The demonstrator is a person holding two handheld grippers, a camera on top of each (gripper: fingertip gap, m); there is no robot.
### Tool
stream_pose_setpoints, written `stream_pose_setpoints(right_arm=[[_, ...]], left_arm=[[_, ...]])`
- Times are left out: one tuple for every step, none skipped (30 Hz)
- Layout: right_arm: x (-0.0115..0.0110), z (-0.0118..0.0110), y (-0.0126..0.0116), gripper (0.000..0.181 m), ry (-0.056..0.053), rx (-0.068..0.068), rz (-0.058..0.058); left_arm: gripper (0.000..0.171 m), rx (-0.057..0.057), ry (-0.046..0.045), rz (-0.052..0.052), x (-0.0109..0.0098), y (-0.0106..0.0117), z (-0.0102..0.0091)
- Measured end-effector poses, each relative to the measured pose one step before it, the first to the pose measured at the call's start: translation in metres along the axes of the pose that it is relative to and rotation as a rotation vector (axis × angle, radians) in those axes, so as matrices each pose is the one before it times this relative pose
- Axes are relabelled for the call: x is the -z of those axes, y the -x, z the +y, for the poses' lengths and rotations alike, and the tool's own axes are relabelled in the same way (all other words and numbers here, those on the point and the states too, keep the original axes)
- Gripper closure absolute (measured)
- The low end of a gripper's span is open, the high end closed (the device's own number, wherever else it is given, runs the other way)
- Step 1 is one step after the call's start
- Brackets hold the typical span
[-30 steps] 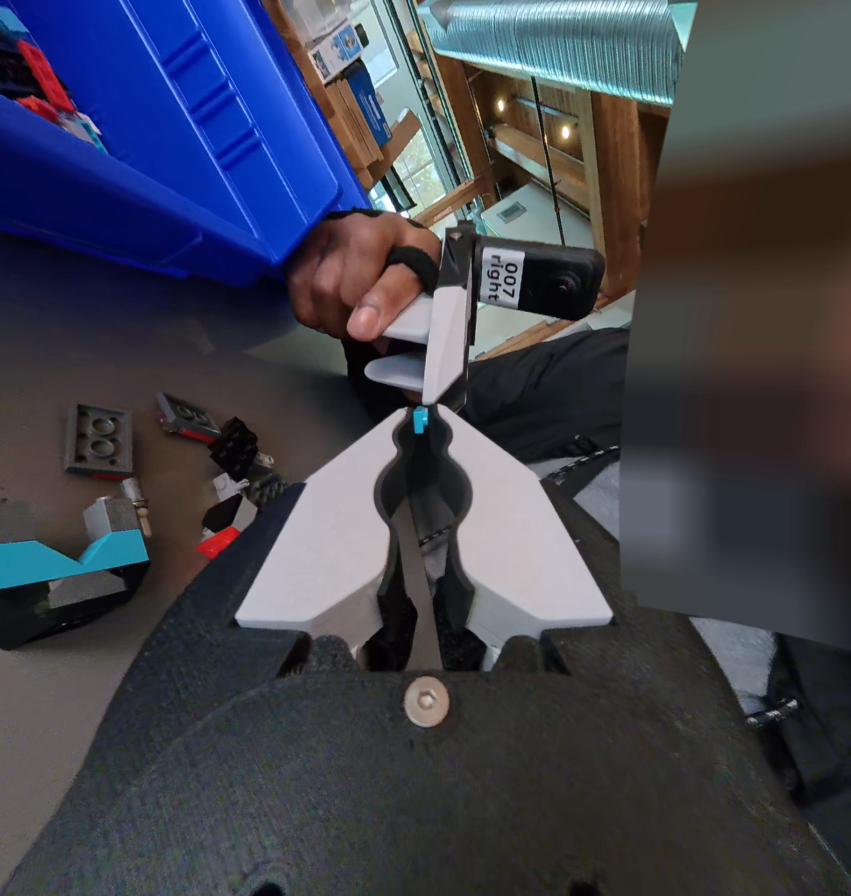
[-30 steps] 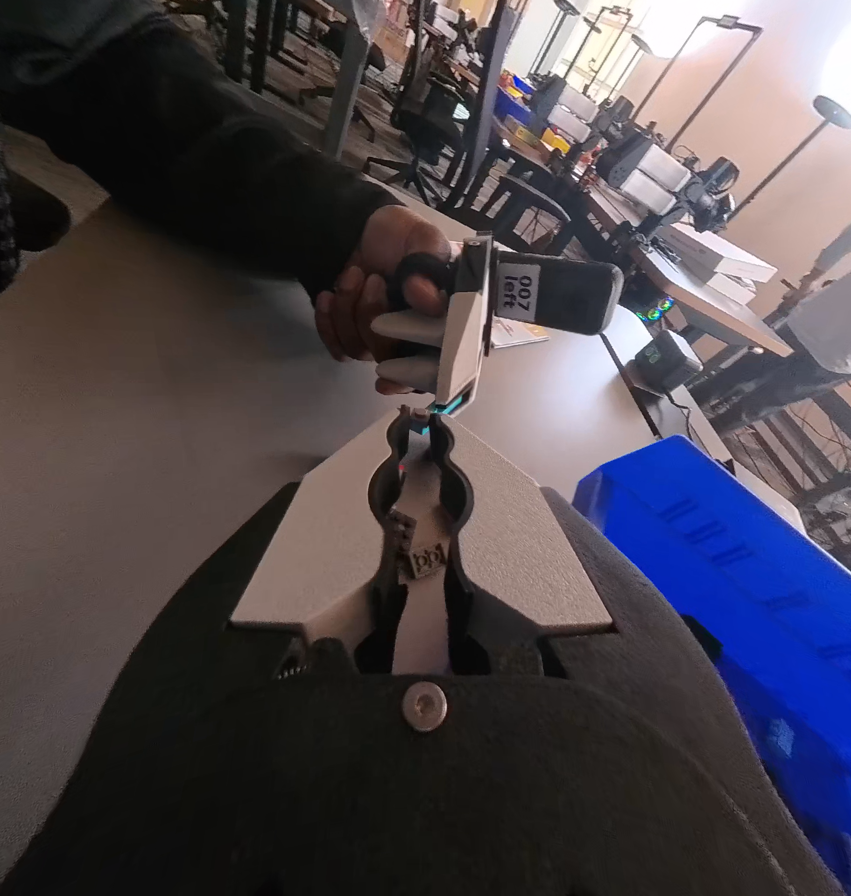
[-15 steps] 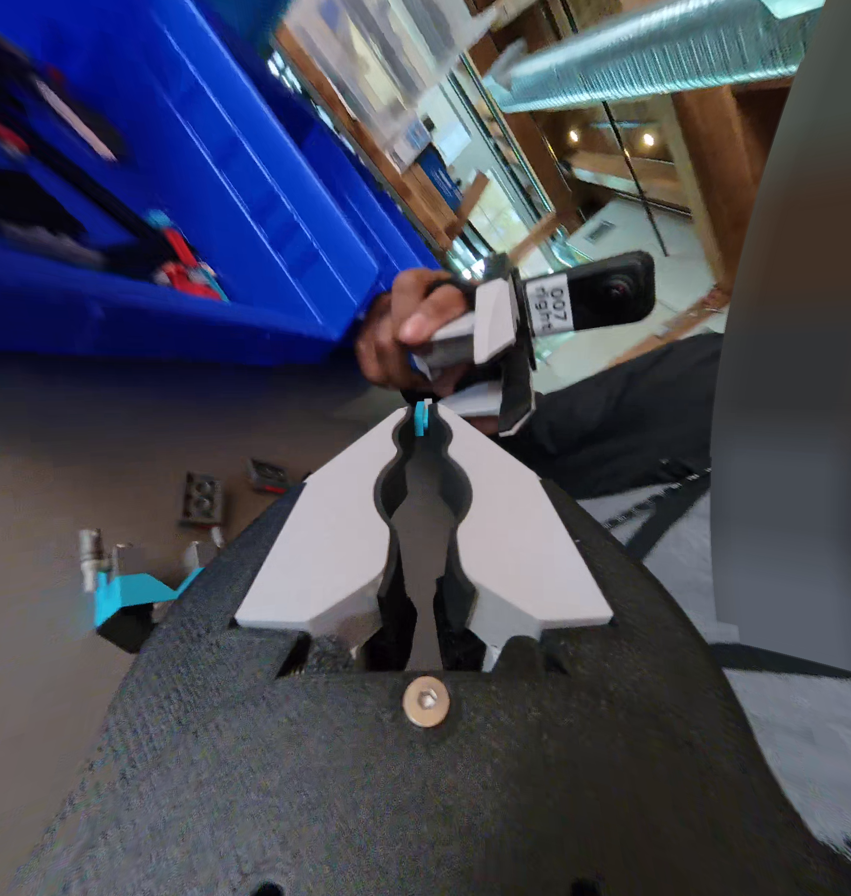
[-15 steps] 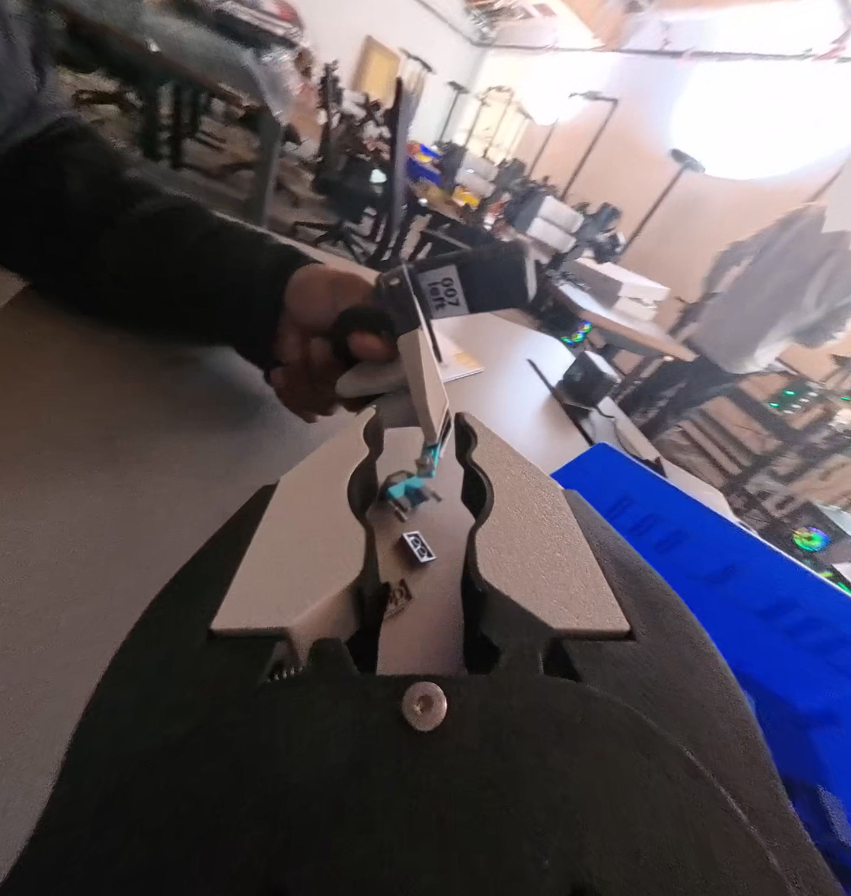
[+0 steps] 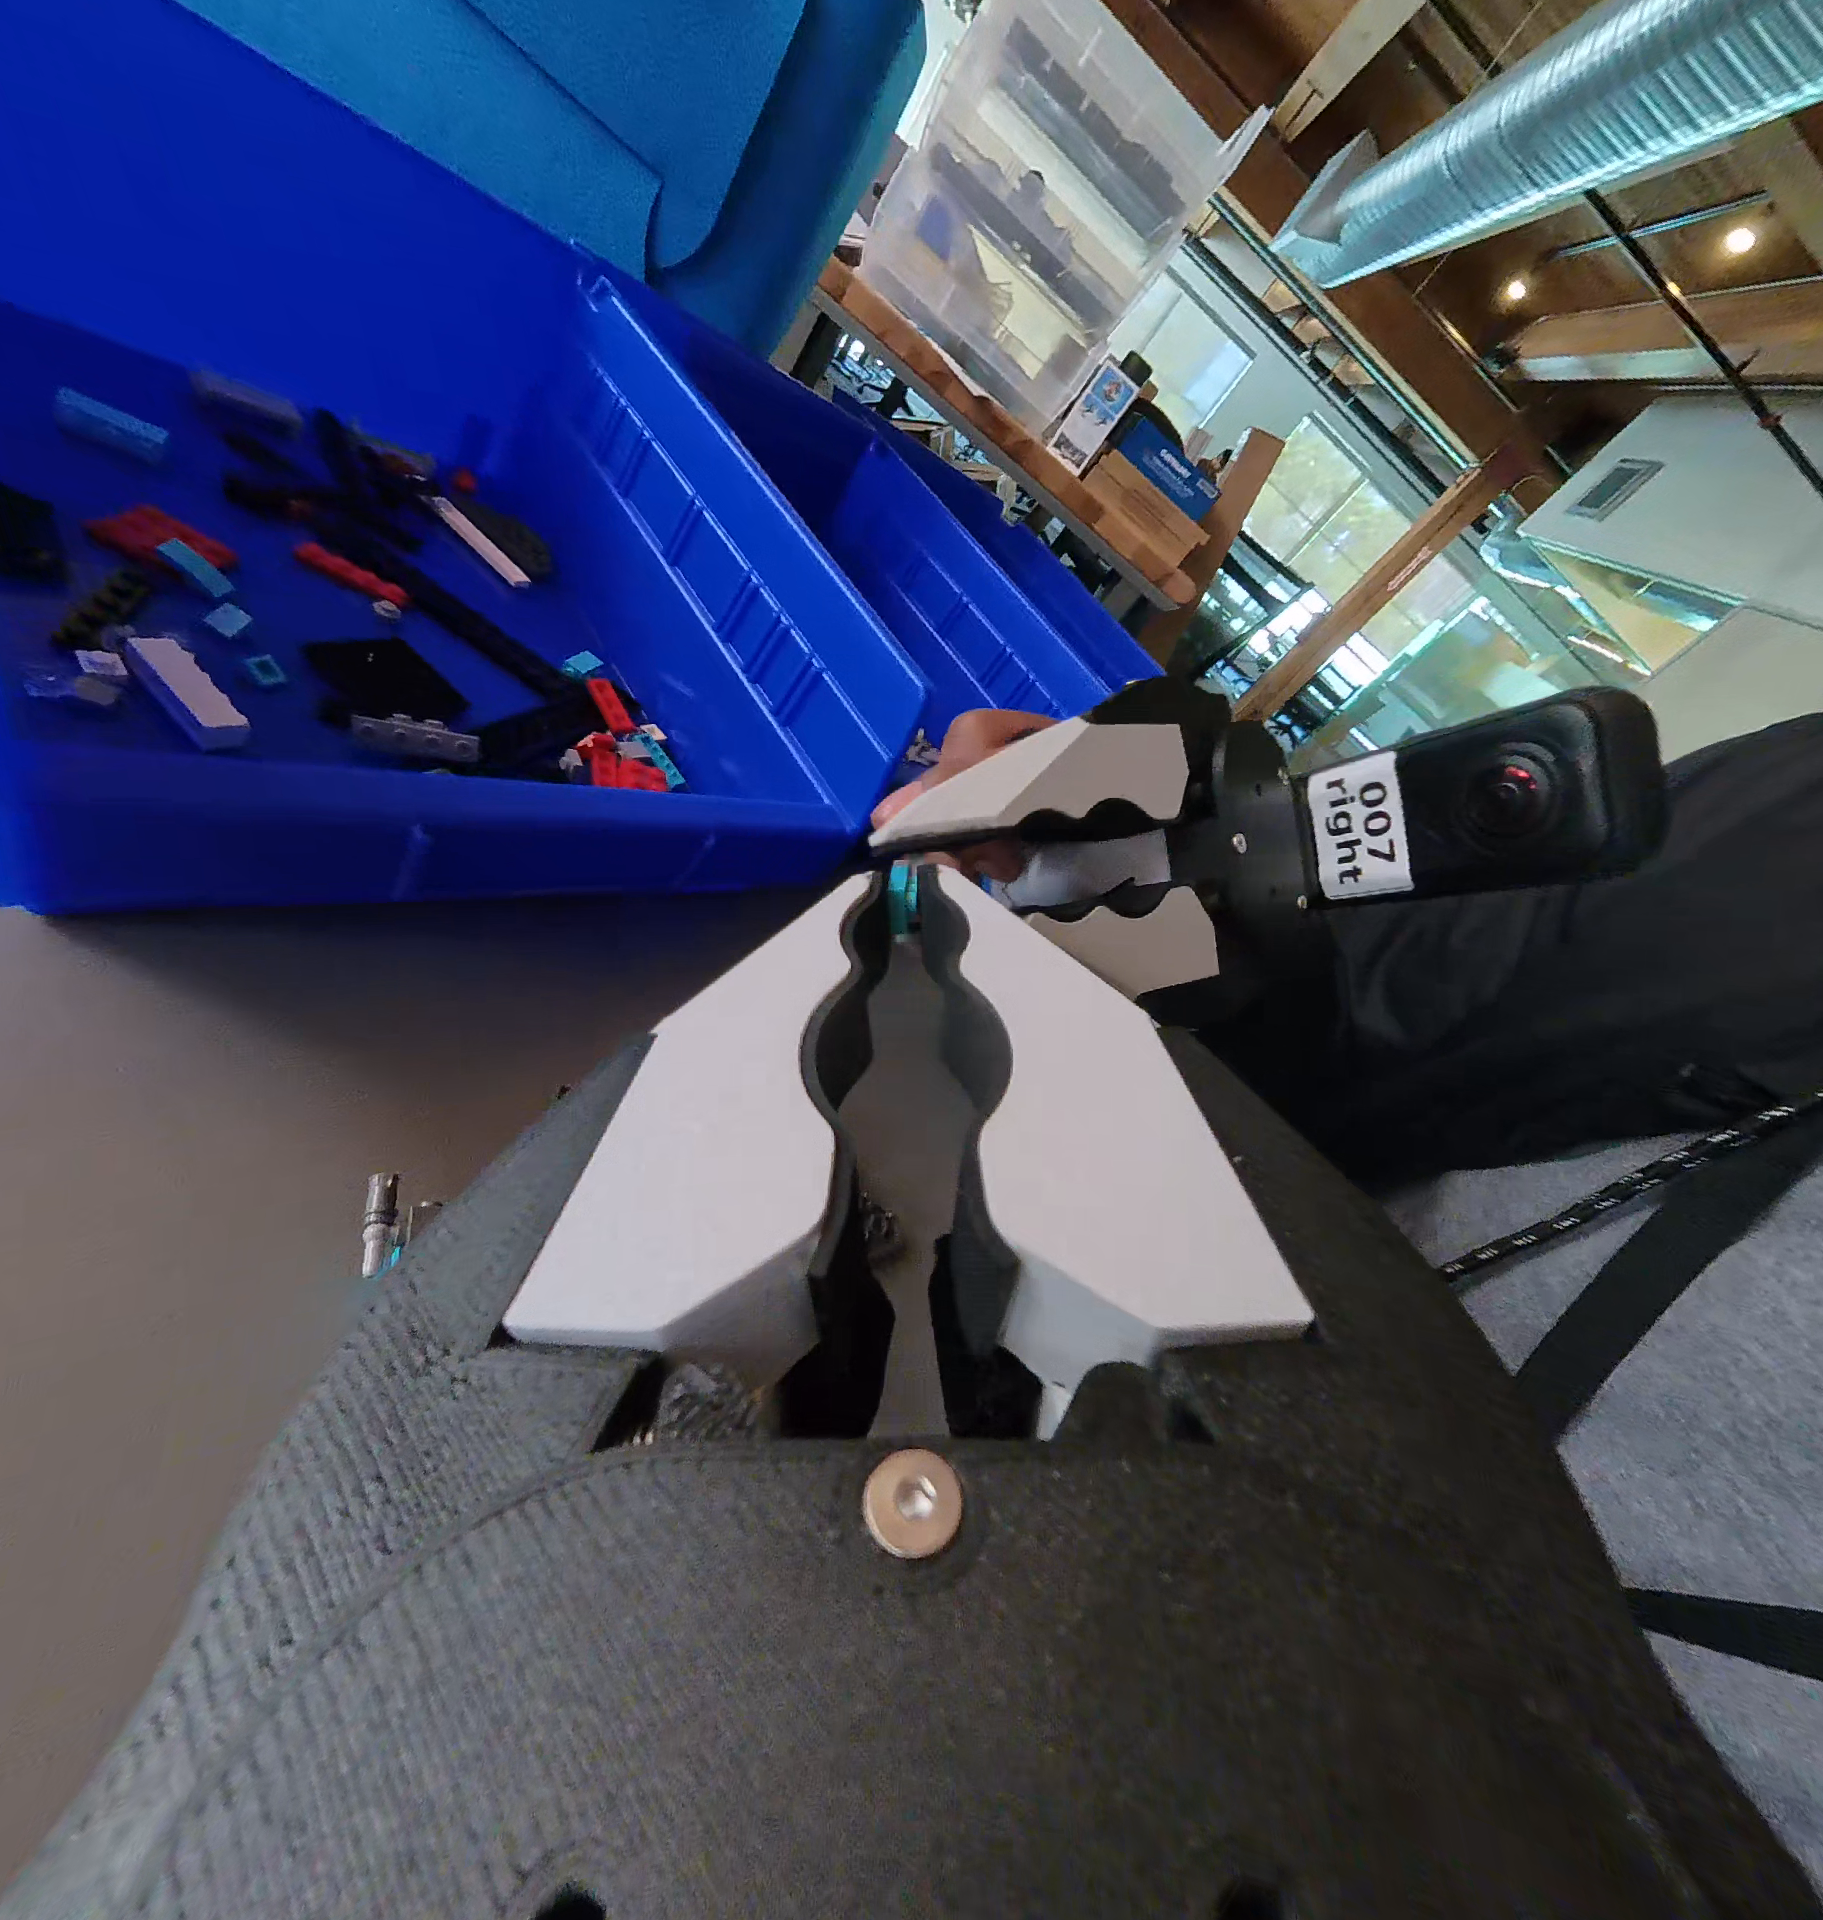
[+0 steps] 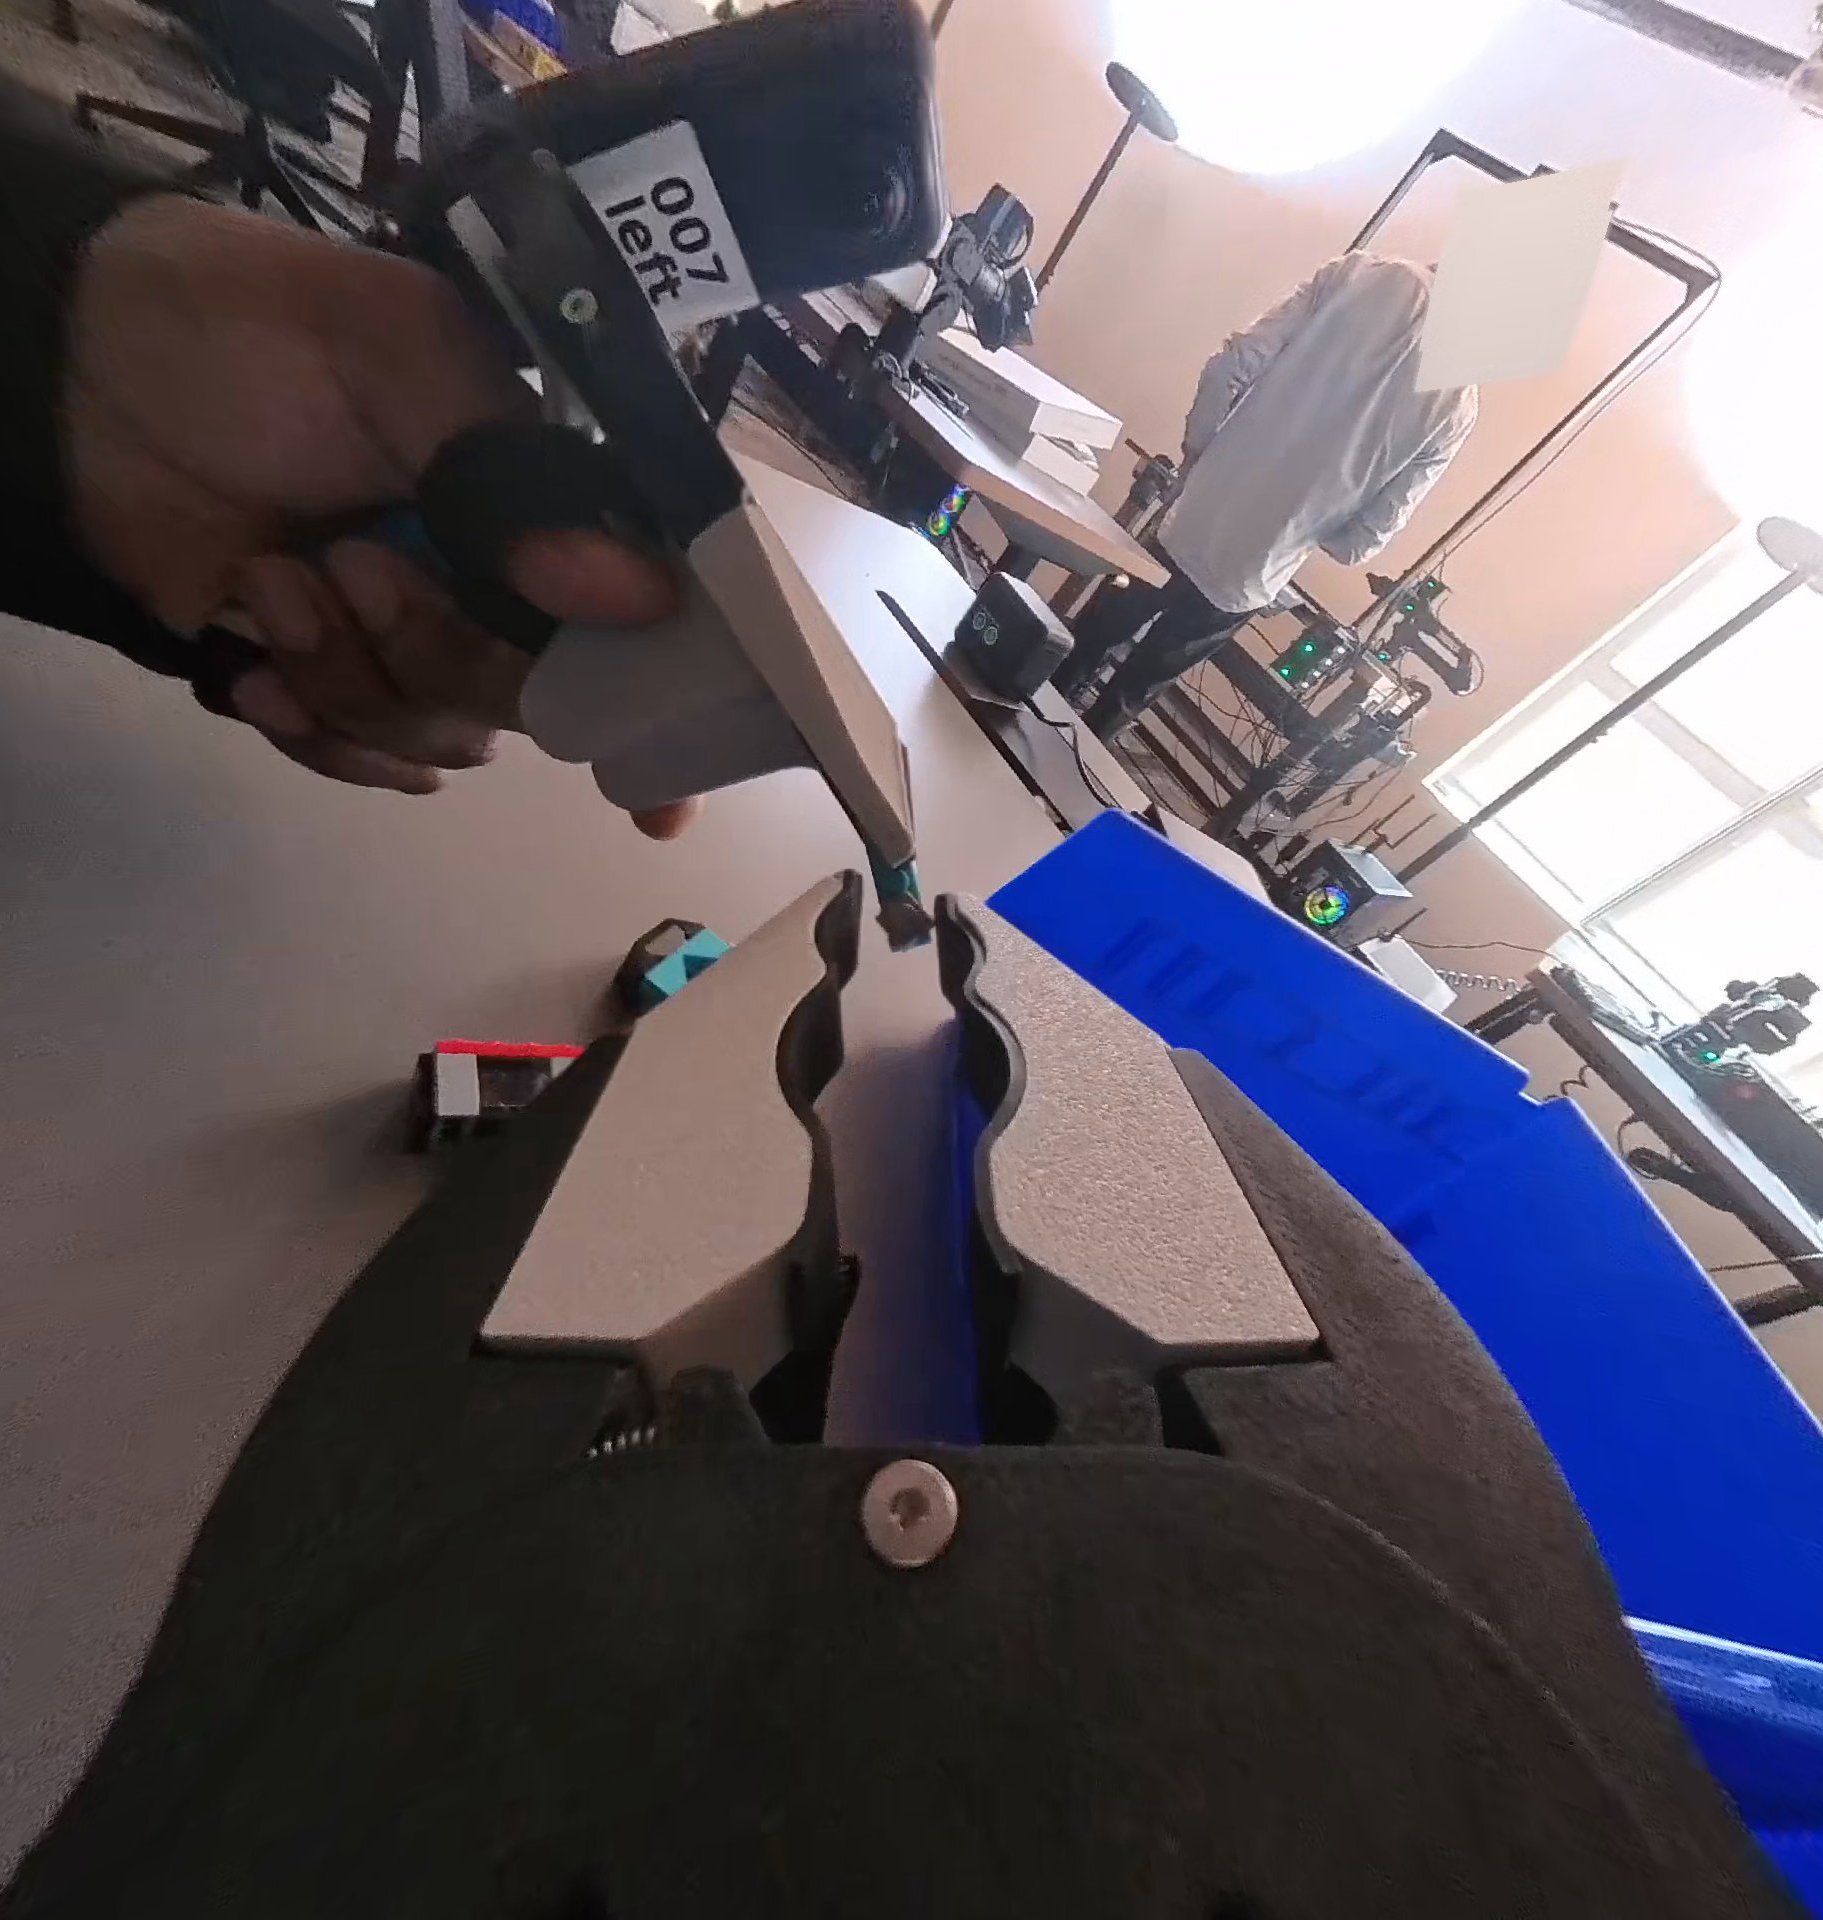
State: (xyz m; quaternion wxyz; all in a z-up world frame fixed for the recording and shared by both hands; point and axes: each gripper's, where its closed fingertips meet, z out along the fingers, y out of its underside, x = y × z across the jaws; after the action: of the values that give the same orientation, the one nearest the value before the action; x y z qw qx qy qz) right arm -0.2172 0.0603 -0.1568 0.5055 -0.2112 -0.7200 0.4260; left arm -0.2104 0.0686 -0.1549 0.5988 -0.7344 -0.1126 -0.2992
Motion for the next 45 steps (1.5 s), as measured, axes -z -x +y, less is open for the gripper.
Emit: stream_pose_setpoints(right_arm=[[-0.00029,0.00058,0.00035,0.169,0.0067,0.008,0.0051],[-0.00064,0.00151,0.00017,0.17,0.0115,0.0047,0.004],[-0.00052,0.00161,0.00013,0.17,0.0114,0.0026,0.0017],[-0.00025,0.00094,0.00009,0.17,0.0068,0.0012,0.0],[-0.00026,0.00082,0.00005,0.17,0.0054,-0.0022,-0.0012],[-0.00027,0.00122,-0.00038,0.17,0.0074,-0.0045,0.0003],[-0.00037,0.00115,-0.00005,0.17,0.0072,-0.0027,-0.0016],[-0.00022,0.00095,0.00034,0.17,0.0057,-0.0003,-0.0026],[-0.00029,0.00071,0.00088,0.17,0.0046,0.0024,-0.0044],[-0.00012,0.00056,0.0002,0.17,0.0043,0.0029,0.0003],[-0.00004,0.00011,0.00037,0.17,0.0023,0.003,-0.0011],[0.00001,0.00017,0.00039,0.171,0.0019,0.0019,-0.0018],[-0.00004,0.00037,0.00033,0.171,0.0027,0.0019,-0.0012],[-0.00003,0.00034,0.00044,0.171,0.0024,0.0036,-0.0017],[0.00005,0.0003,0.00048,0.171,0.0017,0.0026,-0.0017],[0.00002,0.00013,0.00033,0.171,0.0011,0.0021,-0.0008],[0.00012,-0.00002,0.00001,0.171,0.001,0.005,0.0016],[0.00009,0.00028,-0.00001,0.171,0.0028,0.007,0.0036],[-0.0002,0.00027,-0.00011,0.172,0.0034,0.0057,0.0051],[-0.00034,0.00065,0.00011,0.172,0.0039,0.005,0.0052],[-0.00048,0.00094,0.00009,0.172,0.0046,0.0082,0.0074],[-0.00067,0.0009,0.0001,0.172,0.0059,0.014,0.0114],[-0.00073,0.00102,0.00018,0.172,0.0068,0.0168,0.0123],[-0.00064,0.00109,0.00049,0.172,0.0067,0.0155,0.0099],[-0.00074,0.00097,0.00043,0.172,0.0058,0.0117,0.0073],[-0.00055,0.00088,0.0005,0.172,0.0056,0.0085,0.0047],[-0.0006,0.00118,0.00054,0.172,0.0063,0.0085,0.0026],[-0.00029,0.00092,0.00041,0.172,0.0043,0.0113,0.0037],[-0.00012,0.00049,0.00023,0.172,0.003,0.0135,0.0052],[-0.00013,0.00041,0.00008,0.172,0.0032,0.0151,0.006],[-0.00022,0.00045,0.00019,0.172,0.0041,0.0137,0.0049],[-0.00027,0.00051,0.00045,0.172,0.0047,0.012,0.0037],[-0.00026,0.00076,0.00043,0.172,0.0049,0.0104,0.0031],[-0.00041,0.00074,0.00049,0.172,0.0045,0.0102,0.0031],[-0.00036,0.00086,0.00052,0.171,0.0052,0.014,0.0036],[-0.00047,0.00089,0.00054,0.171,0.0063,0.0164,0.0044],[-0.00054,0.00066,0.00056,0.171,0.0056,0.0165,0.0046],[-0.00037,0.00069,0.00057,0.171,0.0047,0.0142,0.0033],[-0.00038,0.00046,0.00052,0.171,0.0036,0.0132,0.0026],[-0.00038,0.00051,0.0004,0.171,0.003,0.0126,0.003],[-0.00021,0.00034,0.00032,0.171,0.0032,0.0154,0.0034],[-0.00023,0.00025,0.0004,0.171,0.0028,0.017,0.0047],[-0.00025,0.00021,0.00044,0.171,0.0029,0.0149,0.0037],[-0.00027,0.00036,0.00043,0.171,0.0028,0.0136,0.0025],[-0.00032,0.00033,0.00048,0.171,0.0023,0.0138,0.0026]], left_arm=[[0.166,0.0017,0.00417,-0.0083,-0.00015,0.00126,0.00086],[0.166,0.0013,0.0025,-0.005,-0.00013,0.00103,0.00062],[0.166,0.0,0.00128,-0.0027,-0.00015,0.00064,0.00045],[0.167,0.0008,-0.00031,-0.0019,-0.00012,0.00048,0.00012],[0.167,0.0006,0.00099,-0.0005,-0.00003,0.00004,0.00011],[0.167,-0.0018,-0.00082,-0.0011,0.00003,0.00007,-0.0002],[0.167,-0.0036,0.00114,-0.0056,0.00012,0.00041,-0.00001],[0.167,-0.0077,0.00119,-0.0077,0.00019,0.00071,-0.00004],[0.166,-0.0082,0.0028,-0.0051,-0.00005,0.00012,0.00017],[0.166,-0.0064,0.00342,-0.0015,-0.00008,-0.00035,0.00025],[0.166,-0.0041,0.00503,-0.0008,-0.00025,-0.00036,0.00051],[0.167,-0.0043,0.00284,-0.0028,-0.00024,0.0,0.00041],[0.167,-0.0051,0.00302,-0.0039,-0.00014,0.00026,0.00054],[0.166,-0.0044,0.00478,-0.0031,-0.00011,0.00032,0.0005],[0.166,-0.0049,0.00435,-0.0027,-0.00003,0.00022,0.00038],[0.166,-0.005,0.00339,-0.0023,-0.00002,0.00008,0.00032],[0.166,-0.004,0.00182,-0.0026,-0.00004,0.00003,0.00013],[0.166,-0.0014,0.00083,-0.004,-0.00001,0.00035,0.00017],[0.166,0.0012,-0.00019,-0.0047,-0.00018,0.00048,0.00012],[0.166,0.0039,0.00087,-0.0052,-0.00005,0.00085,0.00033],[0.166,0.0067,0.00114,-0.005,-0.00012,0.00109,0.00053],[0.166,0.0097,0.00017,-0.0047,-0.00019,0.00131,0.00058],[0.166,0.0145,-0.00057,-0.003,-0.00021,0.00129,0.0006],[0.166,0.0175,-0.00004,-0.0006,-0.0001,0.00146,0.00067],[0.166,0.0172,-0.00055,0.0012,-0.00004,0.00124,0.00058],[0.166,0.0181,-0.00197,0.0018,-0.00016,0.00116,0.00042],[0.166,0.0187,-0.0011,0.0013,-0.00025,0.00125,0.00067],[0.166,0.0204,-0.00248,0.0036,-0.00024,0.00094,0.00047],[0.166,0.0215,-0.00376,0.0061,-0.0002,0.00067,0.00028],[0.166,0.0238,-0.00412,0.0075,-0.0001,0.00047,0.0002],[0.166,0.0225,-0.0041,0.0067,-0.00001,0.0006,0.00022],[0.166,0.0204,-0.00324,0.0049,-0.00006,0.0008,0.0003],[0.166,0.02,-0.00324,0.0036,-0.00018,0.00082,0.00027],[0.166,0.0181,-0.00306,0.0038,-0.0001,0.00095,0.00041],[0.166,0.0189,-0.00305,0.0042,-0.00017,0.00099,0.00033],[0.166,0.019,-0.00306,0.0033,-0.00017,0.00119,0.00034],[0.166,0.0185,-0.00254,0.0043,-0.00005,0.00103,0.00045],[0.166,0.0174,-0.00204,0.0042,-0.00004,0.00106,0.00024],[0.166,0.017,-0.0023,0.0044,0.0,0.00086,0.00027],[0.166,0.0176,-0.00276,0.0056,-0.00001,0.00065,0.00015],[0.166,0.0186,-0.00211,0.0059,0.00003,0.00071,0.00032],[0.166,0.0229,-0.00232,0.0081,0.00009,0.00052,0.00017],[0.166,0.0251,-0.00339,0.0093,0.00002,0.00068,0.00015],[0.166,0.0234,-0.00232,0.0089,0.00011,0.00073,0.00023],[0.166,0.0223,-0.00188,0.0089,0.00006,0.00068,0.00021]])
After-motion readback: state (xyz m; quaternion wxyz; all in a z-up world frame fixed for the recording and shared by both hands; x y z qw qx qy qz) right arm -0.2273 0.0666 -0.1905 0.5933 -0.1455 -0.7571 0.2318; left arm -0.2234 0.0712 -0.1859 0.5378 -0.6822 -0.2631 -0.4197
